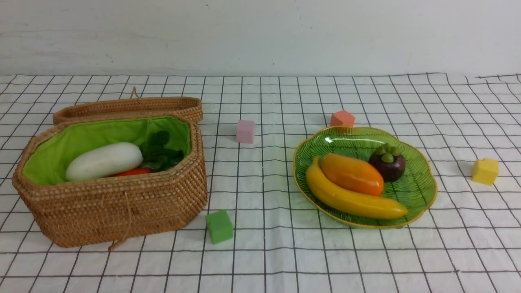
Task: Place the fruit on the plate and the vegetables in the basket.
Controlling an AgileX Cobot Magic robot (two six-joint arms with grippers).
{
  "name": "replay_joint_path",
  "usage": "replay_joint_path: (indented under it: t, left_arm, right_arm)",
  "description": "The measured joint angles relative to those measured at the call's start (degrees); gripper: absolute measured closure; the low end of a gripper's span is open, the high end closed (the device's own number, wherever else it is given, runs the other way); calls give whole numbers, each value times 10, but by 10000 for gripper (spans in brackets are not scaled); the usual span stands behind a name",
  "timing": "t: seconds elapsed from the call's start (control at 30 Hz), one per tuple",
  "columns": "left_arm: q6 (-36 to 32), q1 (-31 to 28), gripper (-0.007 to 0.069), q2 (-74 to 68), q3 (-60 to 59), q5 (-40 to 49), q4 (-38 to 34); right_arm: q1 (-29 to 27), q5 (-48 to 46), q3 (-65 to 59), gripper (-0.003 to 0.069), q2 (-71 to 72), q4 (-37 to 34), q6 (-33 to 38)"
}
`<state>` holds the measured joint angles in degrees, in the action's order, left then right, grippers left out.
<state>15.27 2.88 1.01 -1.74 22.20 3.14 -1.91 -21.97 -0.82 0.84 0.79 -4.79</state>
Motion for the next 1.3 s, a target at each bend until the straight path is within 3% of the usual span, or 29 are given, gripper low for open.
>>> replay_joint_path:
  t: [1.3]
  left_arm:
    - [-2, 0, 565, 0, 0, -1, -1]
  right_arm:
    - [0, 0, 0, 421, 0, 0, 0]
